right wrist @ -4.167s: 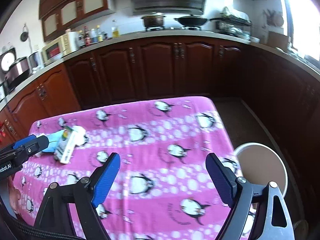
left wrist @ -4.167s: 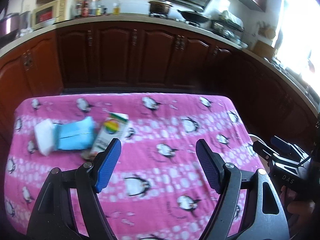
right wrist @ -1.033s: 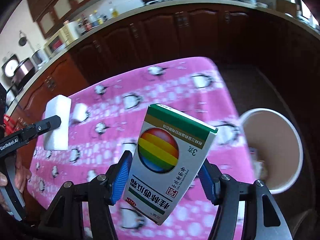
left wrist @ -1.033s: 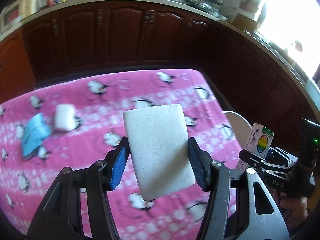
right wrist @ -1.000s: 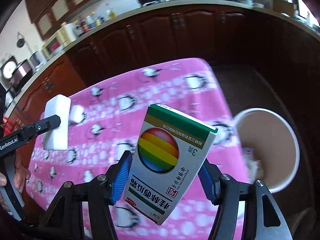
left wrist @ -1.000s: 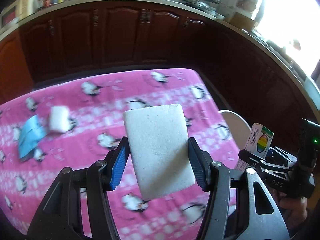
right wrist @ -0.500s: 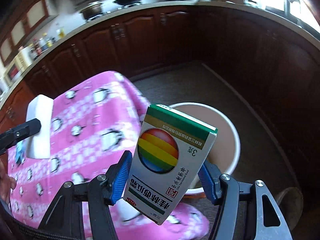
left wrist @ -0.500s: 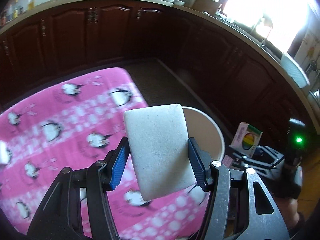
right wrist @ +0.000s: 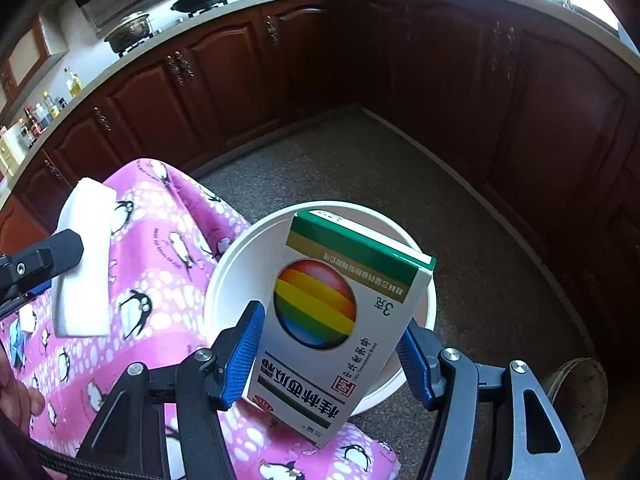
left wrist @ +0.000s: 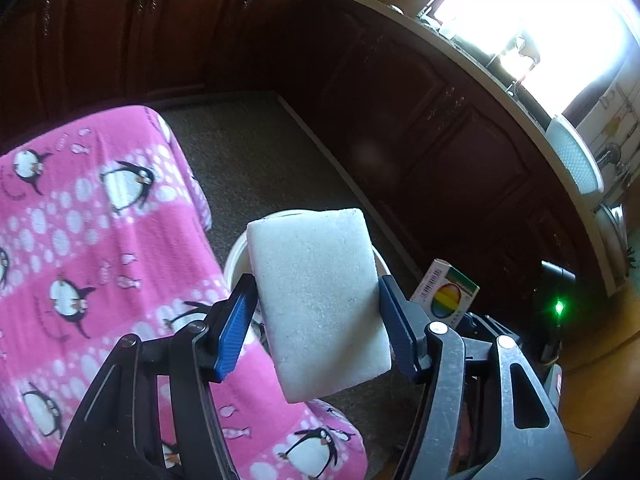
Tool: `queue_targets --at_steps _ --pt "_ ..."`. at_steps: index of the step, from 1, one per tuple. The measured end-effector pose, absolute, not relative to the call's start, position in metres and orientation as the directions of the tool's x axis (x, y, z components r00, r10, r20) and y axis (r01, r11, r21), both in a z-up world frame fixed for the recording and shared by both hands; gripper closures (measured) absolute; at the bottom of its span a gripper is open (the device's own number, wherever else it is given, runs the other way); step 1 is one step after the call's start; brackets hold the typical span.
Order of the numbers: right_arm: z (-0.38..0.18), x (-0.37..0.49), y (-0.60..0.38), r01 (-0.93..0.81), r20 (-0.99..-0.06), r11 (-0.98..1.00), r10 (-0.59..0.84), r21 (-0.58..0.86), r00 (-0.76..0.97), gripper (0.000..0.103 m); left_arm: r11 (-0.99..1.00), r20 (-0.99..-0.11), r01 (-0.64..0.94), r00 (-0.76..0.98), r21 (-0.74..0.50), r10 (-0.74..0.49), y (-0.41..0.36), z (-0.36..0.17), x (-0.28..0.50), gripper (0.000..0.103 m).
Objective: Collect trash
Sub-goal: 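Carry the sponge and medicine box to the white bin and open both tools, then move both open tools back over the table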
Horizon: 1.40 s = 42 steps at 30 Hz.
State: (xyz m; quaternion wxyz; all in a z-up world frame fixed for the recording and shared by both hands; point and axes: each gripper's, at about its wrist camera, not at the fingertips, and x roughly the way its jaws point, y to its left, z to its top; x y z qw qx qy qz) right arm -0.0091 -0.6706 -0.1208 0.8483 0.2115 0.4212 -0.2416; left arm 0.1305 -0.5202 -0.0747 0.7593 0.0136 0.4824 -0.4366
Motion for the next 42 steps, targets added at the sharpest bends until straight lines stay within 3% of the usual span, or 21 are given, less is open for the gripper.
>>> queue_targets --at_steps 2,4,5,7,22,31,42 --pt "-0.125 -0.005 -0.674 0.593 -0.818 0.791 -0.238 0.15 0.524 0.041 0.622 -0.747 0.67 0.151 -0.404 -0.647 -0.523 -0.078 0.131 0.039" --pt "-0.129 -0.002 -0.675 0.601 -0.816 0.788 -0.254 0.136 0.519 0.033 0.629 -0.751 0.662 0.15 -0.407 -0.643 -0.523 -0.082 0.134 0.026" --pt "-0.129 -0.004 -0.675 0.607 -0.816 0.784 -0.263 0.131 0.515 0.027 0.626 -0.746 0.659 0.146 -0.416 -0.649 -0.522 -0.083 0.135 0.024" --pt "-0.13 -0.008 -0.677 0.619 -0.804 0.773 -0.275 0.14 0.526 0.026 0.628 -0.745 0.656 0.147 -0.418 -0.65 -0.519 -0.085 0.138 0.02" --pt "-0.139 -0.01 -0.655 0.619 -0.807 0.771 -0.267 0.149 0.527 0.026 0.686 -0.769 0.666 0.264 -0.291 -0.582 -0.463 -0.084 0.144 0.02" --pt "-0.118 0.005 -0.609 0.569 -0.772 0.812 -0.275 0.132 0.572 0.025 0.755 -0.754 0.633 0.41 -0.171 -0.513 -0.406 -0.069 0.149 0.02" --pt "-0.087 0.044 -0.525 0.444 -0.725 0.884 -0.212 0.143 0.655 0.021 0.825 -0.717 0.553 0.528 -0.116 -0.455 -0.319 -0.05 0.16 0.02"
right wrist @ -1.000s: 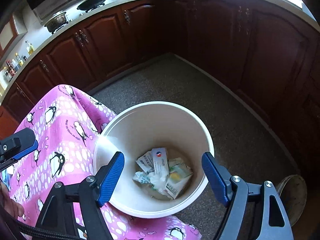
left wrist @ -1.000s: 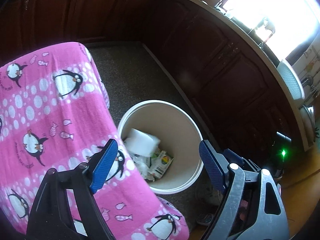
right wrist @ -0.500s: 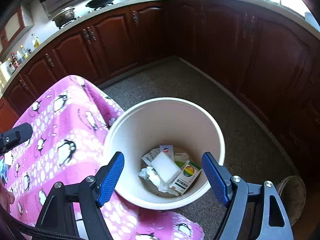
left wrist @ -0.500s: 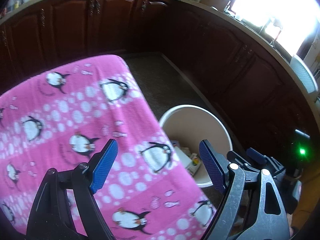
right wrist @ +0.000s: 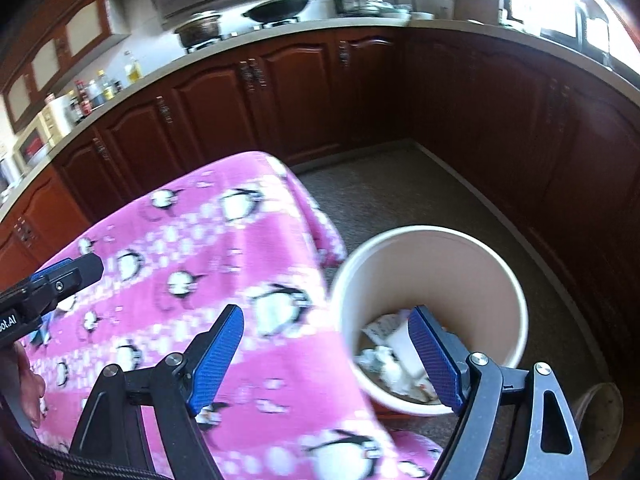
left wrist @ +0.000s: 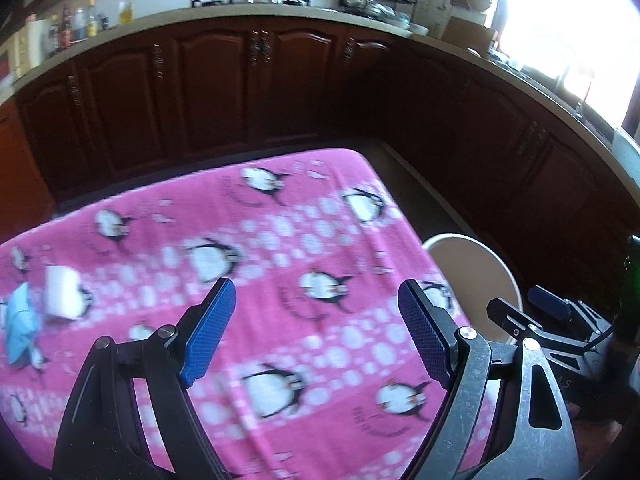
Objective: Collect trash
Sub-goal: 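Move both open tools back over the table, then grasp the blue wet-wipe packet with the left tool while the right tool grasps the white sponge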
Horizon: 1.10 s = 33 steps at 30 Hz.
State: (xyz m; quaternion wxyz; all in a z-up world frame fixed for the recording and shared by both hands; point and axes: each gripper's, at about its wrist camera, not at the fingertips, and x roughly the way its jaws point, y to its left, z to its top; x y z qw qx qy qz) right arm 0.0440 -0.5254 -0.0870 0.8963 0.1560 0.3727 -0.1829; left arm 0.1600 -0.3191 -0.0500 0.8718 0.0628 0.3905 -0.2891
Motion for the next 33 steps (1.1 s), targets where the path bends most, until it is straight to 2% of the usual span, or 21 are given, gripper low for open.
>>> queue_targets --at_steps 17,26,33 --pt "-0.078 0.113 -0.39 0.222 -0.716 0.968 -0.072 0.117 0.694 0.02 0.933 -0.698 0.335 0.637 -0.133 -0.328 -0.152 -0.039 0.181 0.02" --pt "-0.081 0.149 -0.326 0.086 -0.732 0.991 0.02 0.106 0.681 0.018 0.949 -0.734 0.251 0.605 -0.192 -0.308 -0.06 -0.054 0.197 0.02" --pt "-0.089 0.19 -0.275 -0.026 -0.752 0.979 0.171 0.201 0.636 0.018 0.966 -0.775 0.137 0.577 -0.22 -0.258 0.005 -0.075 0.224 0.02"
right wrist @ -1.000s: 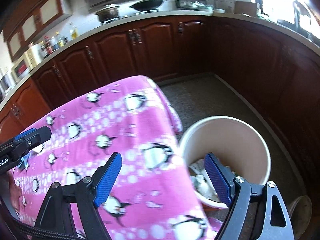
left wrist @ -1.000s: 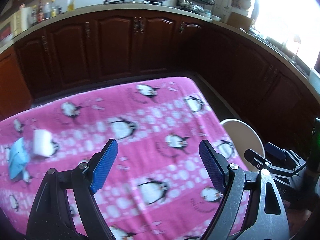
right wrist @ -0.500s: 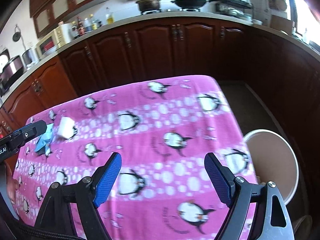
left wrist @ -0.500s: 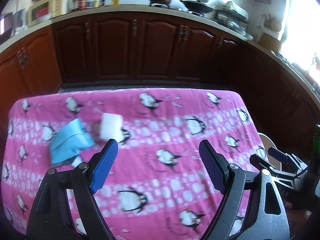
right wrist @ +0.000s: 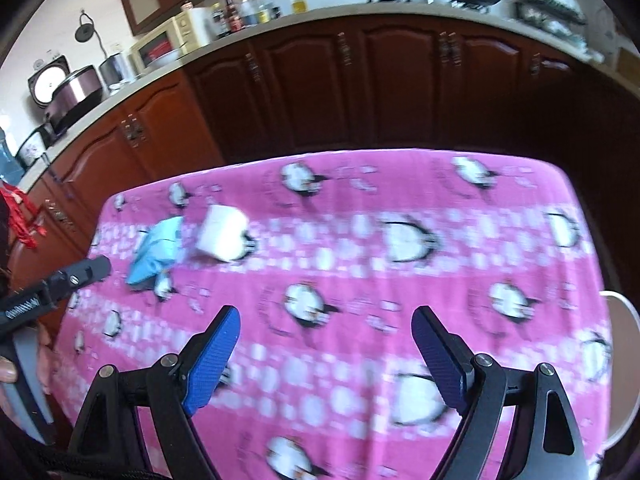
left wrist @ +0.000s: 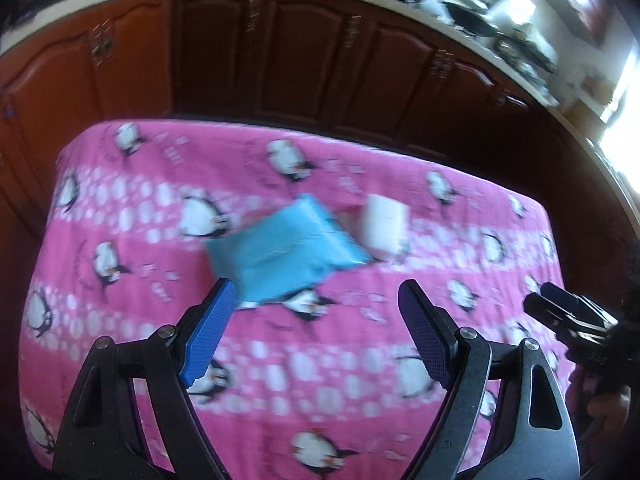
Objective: Collect trash
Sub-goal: 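Grasp the blue wet-wipe packet with the left tool while the right tool grasps the white sponge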
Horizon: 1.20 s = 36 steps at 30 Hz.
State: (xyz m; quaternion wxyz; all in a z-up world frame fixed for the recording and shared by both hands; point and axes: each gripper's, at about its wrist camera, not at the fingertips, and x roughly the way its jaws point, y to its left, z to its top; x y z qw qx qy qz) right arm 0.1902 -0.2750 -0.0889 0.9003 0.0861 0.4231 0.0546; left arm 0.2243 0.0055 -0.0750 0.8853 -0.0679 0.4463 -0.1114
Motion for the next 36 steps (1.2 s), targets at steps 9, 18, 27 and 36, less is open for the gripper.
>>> queue_targets --at_steps 9,18,27,36 --pt "-0.109 0.275 -0.214 -0.098 -0.784 0.949 0.303 0.299 0.541 0.018 0.936 -0.8 0.044 0.507 -0.348 -0.321 0.047 -0.103 0.282 0.019" --pt "-0.142 0.347 -0.177 -0.079 -0.81 0.915 0.388 0.396 0.44 0.035 0.927 -0.81 0.243 0.455 -0.287 -0.37 0.055 -0.102 0.303 0.016" --pt "-0.156 0.355 -0.172 -0.105 -0.811 0.909 0.408 0.403 0.419 0.067 0.868 -0.836 0.42 0.349 -0.264 -0.423 0.027 -0.118 0.326 0.016" --pt "-0.124 0.31 -0.214 -0.131 -0.802 0.939 0.34 0.318 0.492 0.067 0.85 -0.884 0.473 0.261 -0.233 -0.388 -0.012 -0.137 0.322 0.04"
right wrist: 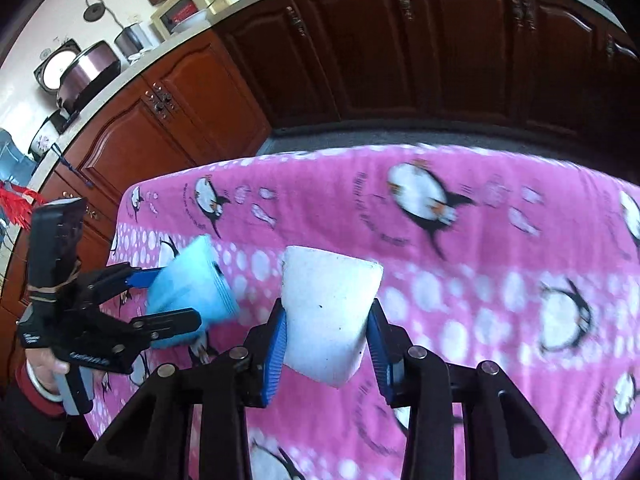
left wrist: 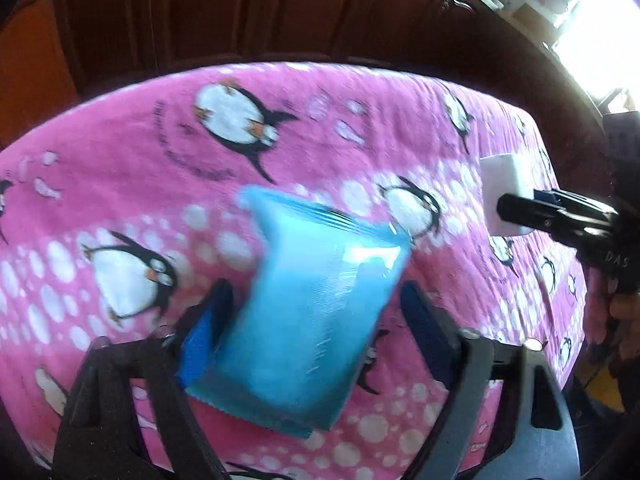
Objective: Collect trash
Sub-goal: 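Grasp the blue wet-wipe packet with the left tool while the right tool grasps the white sponge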
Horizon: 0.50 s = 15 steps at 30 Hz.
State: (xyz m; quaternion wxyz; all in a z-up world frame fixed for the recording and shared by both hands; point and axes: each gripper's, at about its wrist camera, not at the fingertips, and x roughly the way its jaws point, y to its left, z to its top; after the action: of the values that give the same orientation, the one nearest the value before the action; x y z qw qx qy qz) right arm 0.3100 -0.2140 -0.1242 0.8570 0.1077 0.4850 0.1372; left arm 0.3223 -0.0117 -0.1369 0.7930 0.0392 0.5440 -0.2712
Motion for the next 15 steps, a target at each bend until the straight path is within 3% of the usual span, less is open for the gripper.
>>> queue_targets --at_steps 3,6,7,15 --pt "-0.121 0.295 -0.232 -0.117 -0.799 0.94 0.334 0.32 0.5 0.067 0.864 -0.901 0.477 0.284 -0.164 -0.328 -0.024 -0.137 0.312 0.048" --pt "-0.119 0.276 -0.248 -0.107 -0.795 0.94 0.331 0.323 0.508 0.067 0.869 -0.891 0.452 0.283 -0.202 -0.354 -0.028 -0.133 0.296 0.056" --pt "-0.118 0.269 -0.253 -0.104 -0.794 0.94 0.331 0.325 0.51 0.067 0.87 -0.885 0.442 0.287 -0.217 -0.367 -0.027 -0.13 0.29 0.063" --pt "-0.123 0.213 -0.288 -0.095 -0.807 0.951 0.301 0.295 0.508 0.067 0.875 -0.847 0.405 0.335 -0.266 -0.413 -0.034 -0.106 0.25 0.064"
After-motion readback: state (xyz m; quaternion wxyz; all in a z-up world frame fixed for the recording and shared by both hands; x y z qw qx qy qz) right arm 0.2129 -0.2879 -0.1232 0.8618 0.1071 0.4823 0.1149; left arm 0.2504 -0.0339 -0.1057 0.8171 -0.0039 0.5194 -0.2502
